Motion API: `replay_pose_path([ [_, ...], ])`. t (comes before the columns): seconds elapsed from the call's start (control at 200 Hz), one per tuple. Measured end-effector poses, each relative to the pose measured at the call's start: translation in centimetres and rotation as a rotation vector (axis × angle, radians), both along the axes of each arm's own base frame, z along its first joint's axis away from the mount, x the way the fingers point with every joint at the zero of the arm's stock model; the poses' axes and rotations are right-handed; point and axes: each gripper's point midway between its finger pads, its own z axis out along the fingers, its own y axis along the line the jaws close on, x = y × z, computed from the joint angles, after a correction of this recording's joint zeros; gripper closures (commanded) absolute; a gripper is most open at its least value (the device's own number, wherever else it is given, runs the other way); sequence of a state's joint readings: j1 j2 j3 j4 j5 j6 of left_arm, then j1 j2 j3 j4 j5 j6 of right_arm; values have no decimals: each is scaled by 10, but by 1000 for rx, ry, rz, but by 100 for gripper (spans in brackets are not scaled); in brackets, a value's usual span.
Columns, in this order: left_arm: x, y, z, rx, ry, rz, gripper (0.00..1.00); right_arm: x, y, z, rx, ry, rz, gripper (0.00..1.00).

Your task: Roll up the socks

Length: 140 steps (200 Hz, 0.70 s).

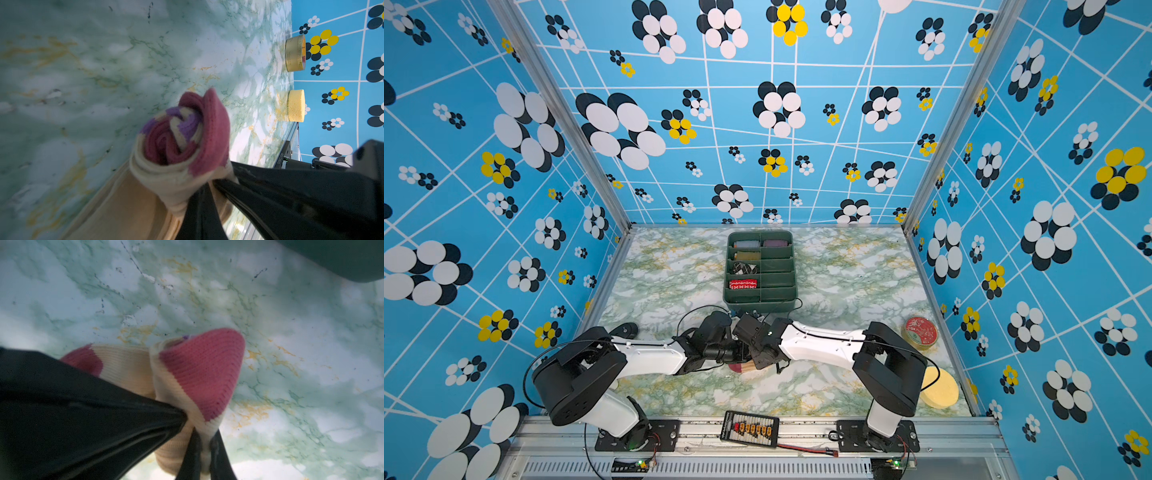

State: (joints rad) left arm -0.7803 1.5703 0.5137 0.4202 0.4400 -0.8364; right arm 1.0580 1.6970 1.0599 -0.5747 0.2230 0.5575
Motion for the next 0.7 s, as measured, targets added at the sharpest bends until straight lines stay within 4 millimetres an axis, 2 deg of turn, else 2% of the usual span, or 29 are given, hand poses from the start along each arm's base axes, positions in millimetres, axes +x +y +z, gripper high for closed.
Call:
replay_pose_path([
  [0.38, 3, -6, -4, -5, -19, -30, 100, -2, -6, 2, 50, -18, -11, 80],
  [0.565, 3, -7, -4, -7, -27, -36, 100, 0, -7, 11, 147, -12, -34, 66],
  [0.7, 3, -7, -5, -11, -32, -36, 100, 4, -16, 21, 232, -17, -75, 63],
])
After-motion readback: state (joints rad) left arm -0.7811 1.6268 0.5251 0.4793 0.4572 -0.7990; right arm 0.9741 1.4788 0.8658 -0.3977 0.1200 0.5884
